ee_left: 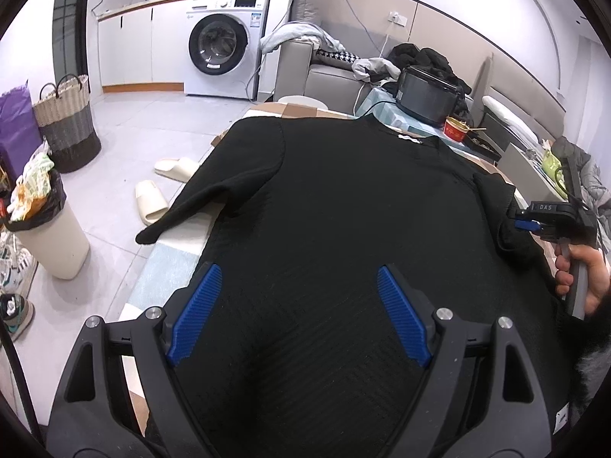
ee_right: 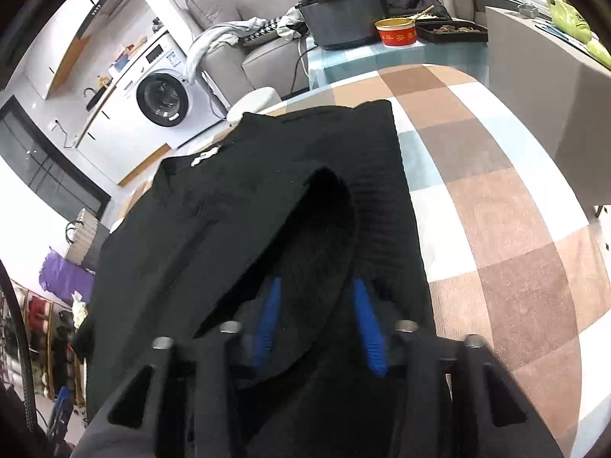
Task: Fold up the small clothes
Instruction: 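Fold the held side over onto the sweater's middle and open the right gripper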
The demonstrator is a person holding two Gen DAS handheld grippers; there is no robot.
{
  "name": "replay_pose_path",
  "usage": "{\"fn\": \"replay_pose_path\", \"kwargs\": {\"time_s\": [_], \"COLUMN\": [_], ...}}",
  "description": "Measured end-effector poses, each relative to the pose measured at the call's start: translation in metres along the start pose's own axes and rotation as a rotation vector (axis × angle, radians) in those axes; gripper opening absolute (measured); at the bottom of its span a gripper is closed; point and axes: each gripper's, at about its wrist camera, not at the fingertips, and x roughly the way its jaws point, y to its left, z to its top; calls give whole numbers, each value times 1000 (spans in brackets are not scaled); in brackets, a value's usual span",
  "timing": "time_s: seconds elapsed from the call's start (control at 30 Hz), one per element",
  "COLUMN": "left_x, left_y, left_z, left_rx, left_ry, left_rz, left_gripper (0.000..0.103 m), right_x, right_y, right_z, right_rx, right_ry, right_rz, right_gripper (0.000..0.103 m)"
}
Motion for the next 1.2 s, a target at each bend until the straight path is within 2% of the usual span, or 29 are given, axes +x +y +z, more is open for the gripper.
{"fn": "replay_pose_path", "kwargs": {"time_s": [0.03, 0.1, 0.2, 0.27, 0.33, 0.4, 0.47, 0.53, 0.67, 0.73, 0.83, 0.97, 1.07, 1.2], "left_x": [1, 1, 0, -2, -4, -5, -4, -1, -1, -3, -4, 0, 5, 19], "left_y": [1, 0, 0, 0, 0, 0, 2, 3, 2, 0, 0, 7, 34, 92], "left_z": [0, 0, 0, 2, 3, 3, 3, 2, 2, 1, -1, -2, 3, 17], "left_rx": [-1, 2, 11, 15, 13, 8, 2, -10, -17, -4, -1, -20, -127, -350], "left_ry": [0, -3, -9, -15, -23, -26, -24, -12, -6, -12, -11, 4, 14, 42], "left_rz": [-2, -5, -1, 2, 2, 1, 2, 3, -2, 5, 12, 29, 21, 25], "left_gripper": [82, 82, 82, 82, 82, 83, 83, 83, 83, 83, 83, 83, 83, 83], "right_x": [3, 5, -6, -20, -29, -34, -32, -26, -3, -1, 2, -4, -16, -38], "right_y": [1, 8, 38, 56, 61, 54, 42, 32, 44, 47, 52, 57, 52, 47], "right_z": [2, 4, 8, 8, 7, 7, 6, 1, -17, -26, -37, -53, -60, -69], "right_rx": [7, 20, -35, -102, -142, -144, -137, -127, -192, -228, -267, -332, -295, -279], "right_ry": [4, -7, -56, -87, -109, -123, -95, -53, 67, 101, 134, 130, 127, 85], "right_rz": [13, 79, 324, 417, 353, 253, 127, 70, 91, 115, 101, 86, 113, 110], "right_gripper": [9, 9, 9, 18, 25, 28, 29, 29, 29, 29, 33, 40, 43, 45]}}
